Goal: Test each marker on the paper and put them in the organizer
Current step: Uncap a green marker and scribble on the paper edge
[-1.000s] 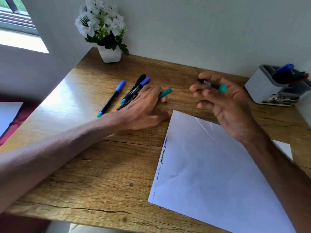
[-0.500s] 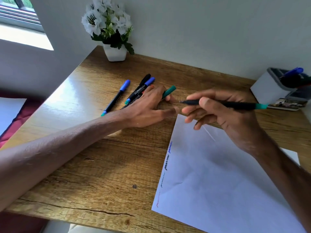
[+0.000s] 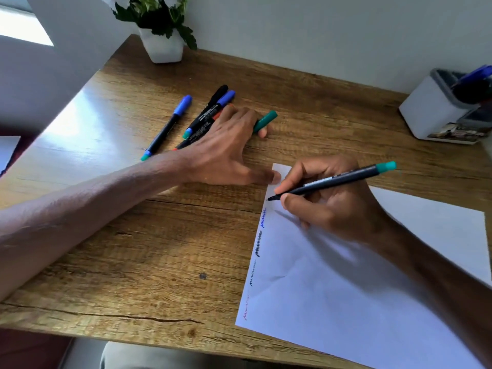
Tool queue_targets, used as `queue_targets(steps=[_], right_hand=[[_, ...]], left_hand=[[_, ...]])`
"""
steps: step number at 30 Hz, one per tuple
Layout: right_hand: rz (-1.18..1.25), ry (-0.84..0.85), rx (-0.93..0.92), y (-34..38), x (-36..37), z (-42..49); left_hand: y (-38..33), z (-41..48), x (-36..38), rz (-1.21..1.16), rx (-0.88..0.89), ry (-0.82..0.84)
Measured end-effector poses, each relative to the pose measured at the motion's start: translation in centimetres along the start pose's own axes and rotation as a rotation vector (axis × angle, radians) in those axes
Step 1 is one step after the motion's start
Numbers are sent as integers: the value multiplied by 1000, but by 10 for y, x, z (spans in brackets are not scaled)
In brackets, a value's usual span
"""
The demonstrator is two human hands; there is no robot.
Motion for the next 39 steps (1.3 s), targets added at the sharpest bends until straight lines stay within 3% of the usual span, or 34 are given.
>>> queue_targets(steps=[9, 17, 39], right_hand=[[-12, -15, -116, 2, 6, 3], [-65, -40, -172, -2, 3, 1], [-70, -43, -131, -7, 5, 2]], left_hand=[[-5, -1, -3, -19, 81, -68], [6, 3, 1, -79, 18, -85], [3, 1, -3, -109, 3, -114]])
Point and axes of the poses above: each hand's wrist, its own z-axis towards the middle knuckle, its own x-axis out of the palm, y = z × x, the point moved 10 cm from there along z, towards the middle knuckle, and after that the axes turned 10 degrees about -y, right-handed, at the moved point
